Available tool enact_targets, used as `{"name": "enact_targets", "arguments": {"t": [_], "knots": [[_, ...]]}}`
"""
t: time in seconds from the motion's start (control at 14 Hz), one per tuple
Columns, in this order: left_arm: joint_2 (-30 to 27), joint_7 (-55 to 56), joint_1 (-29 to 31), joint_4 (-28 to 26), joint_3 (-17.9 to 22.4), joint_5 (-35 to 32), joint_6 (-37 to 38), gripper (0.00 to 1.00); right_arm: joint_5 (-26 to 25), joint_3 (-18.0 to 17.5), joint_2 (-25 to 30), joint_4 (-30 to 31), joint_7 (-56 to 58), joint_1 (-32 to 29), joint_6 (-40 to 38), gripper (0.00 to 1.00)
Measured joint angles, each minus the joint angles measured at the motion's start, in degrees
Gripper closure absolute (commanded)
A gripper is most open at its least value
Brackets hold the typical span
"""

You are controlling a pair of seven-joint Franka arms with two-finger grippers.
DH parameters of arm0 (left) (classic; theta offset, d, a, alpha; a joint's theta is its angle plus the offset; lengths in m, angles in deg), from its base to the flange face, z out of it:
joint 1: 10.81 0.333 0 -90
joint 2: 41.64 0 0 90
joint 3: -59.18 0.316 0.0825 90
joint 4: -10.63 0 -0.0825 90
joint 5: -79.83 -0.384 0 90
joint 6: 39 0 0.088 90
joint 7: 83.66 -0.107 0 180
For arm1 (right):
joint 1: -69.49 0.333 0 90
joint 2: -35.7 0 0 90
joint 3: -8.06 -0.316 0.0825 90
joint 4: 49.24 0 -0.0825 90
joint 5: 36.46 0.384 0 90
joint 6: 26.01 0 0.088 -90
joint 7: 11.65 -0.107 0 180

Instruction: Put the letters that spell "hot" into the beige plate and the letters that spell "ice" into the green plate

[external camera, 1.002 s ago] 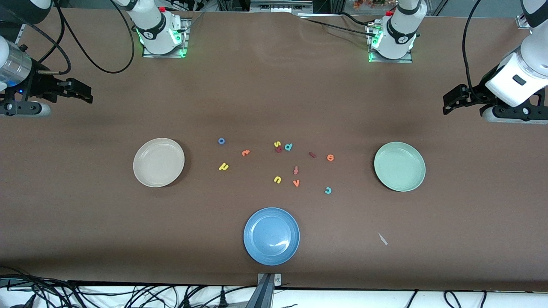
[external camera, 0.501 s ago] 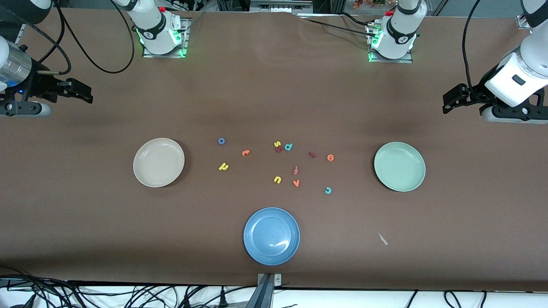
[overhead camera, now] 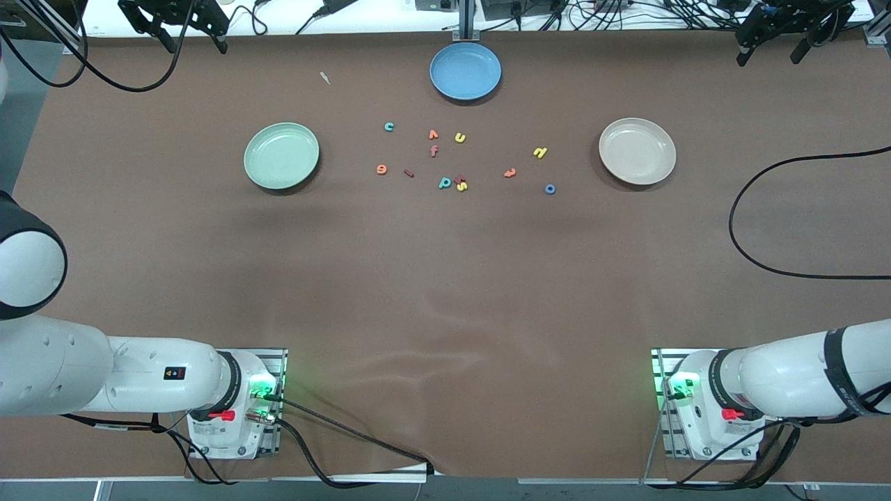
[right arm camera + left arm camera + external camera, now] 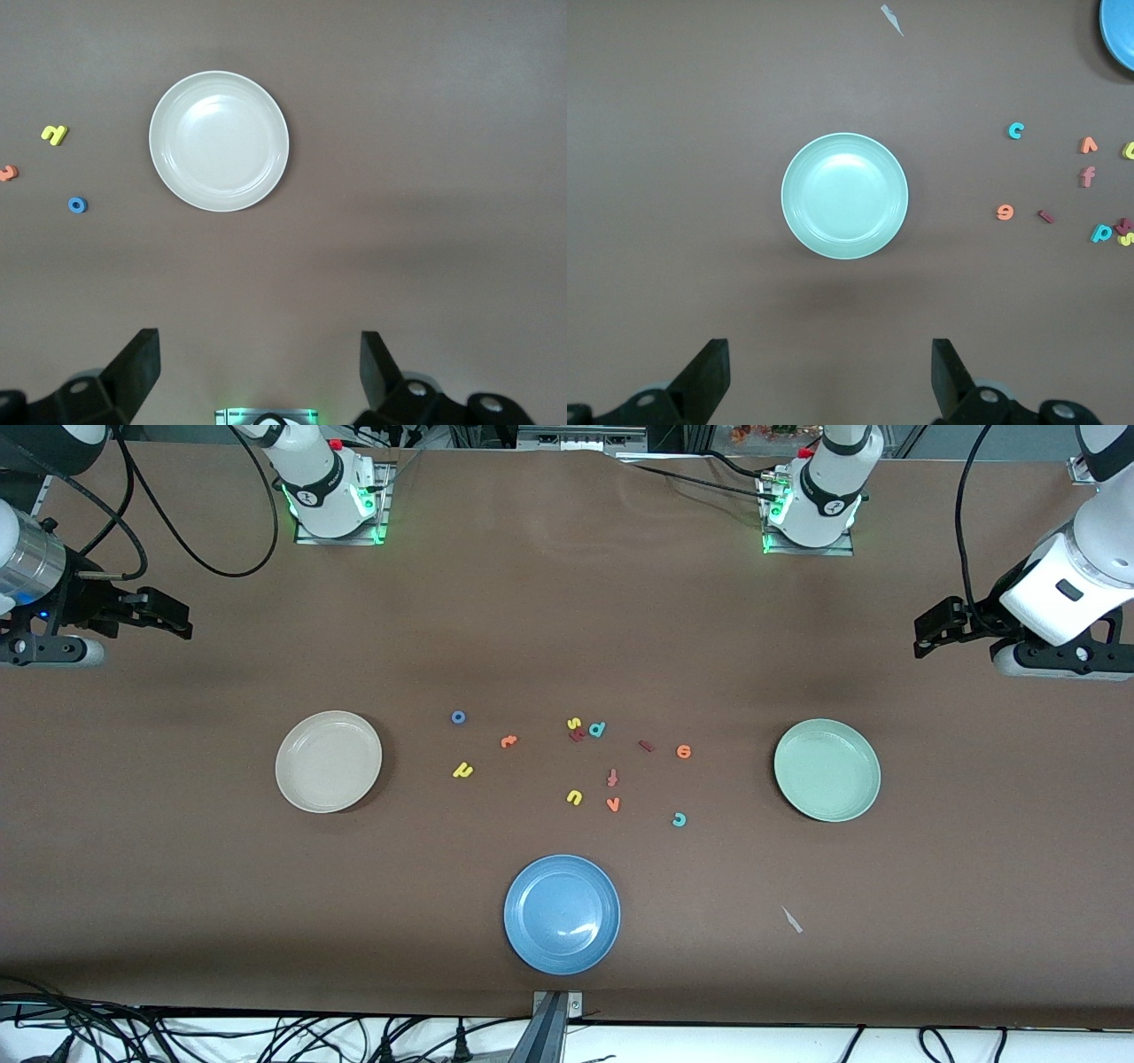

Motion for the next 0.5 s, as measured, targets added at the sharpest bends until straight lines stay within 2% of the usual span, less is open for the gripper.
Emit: {"name": "enact_targets", "arguments": {"t": [0.5], "knots": [[0.0,0.0,0.0,0.8,0.1,0.0,0.4,0.0,0.0,0.0,0.0,0.0,0.0,0.0,0.0,0.0]]}}
